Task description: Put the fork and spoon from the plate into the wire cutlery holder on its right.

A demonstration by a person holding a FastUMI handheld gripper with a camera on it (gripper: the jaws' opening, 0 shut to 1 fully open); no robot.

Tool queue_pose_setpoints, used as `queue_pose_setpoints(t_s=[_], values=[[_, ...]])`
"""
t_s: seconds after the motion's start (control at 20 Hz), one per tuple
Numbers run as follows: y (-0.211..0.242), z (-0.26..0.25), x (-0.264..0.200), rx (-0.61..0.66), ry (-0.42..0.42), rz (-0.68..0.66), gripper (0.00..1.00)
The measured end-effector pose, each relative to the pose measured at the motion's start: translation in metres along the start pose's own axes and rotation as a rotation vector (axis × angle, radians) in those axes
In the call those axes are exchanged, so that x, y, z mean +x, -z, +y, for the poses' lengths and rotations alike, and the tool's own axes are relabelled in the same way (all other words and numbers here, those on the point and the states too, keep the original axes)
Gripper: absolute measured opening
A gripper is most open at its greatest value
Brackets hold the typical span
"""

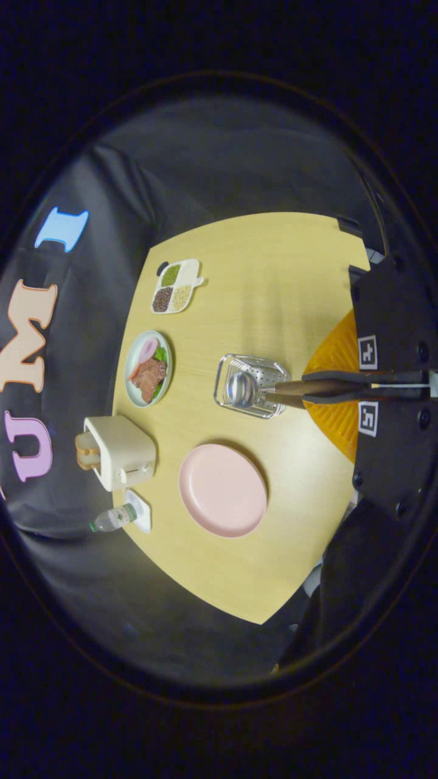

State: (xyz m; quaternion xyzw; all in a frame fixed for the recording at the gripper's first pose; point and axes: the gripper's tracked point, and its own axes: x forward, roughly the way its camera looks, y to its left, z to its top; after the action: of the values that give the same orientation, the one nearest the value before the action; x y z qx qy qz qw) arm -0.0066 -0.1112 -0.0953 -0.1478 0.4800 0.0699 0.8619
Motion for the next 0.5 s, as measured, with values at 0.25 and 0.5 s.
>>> queue_pose_setpoints(t_s=[0.25,0.5], values=[[0.0,-0.016,0.025,-0.02,-0.051,0.12,0.07],[-0.007,-0.023,0.049,-0.013,-0.08,0.186,0.09]])
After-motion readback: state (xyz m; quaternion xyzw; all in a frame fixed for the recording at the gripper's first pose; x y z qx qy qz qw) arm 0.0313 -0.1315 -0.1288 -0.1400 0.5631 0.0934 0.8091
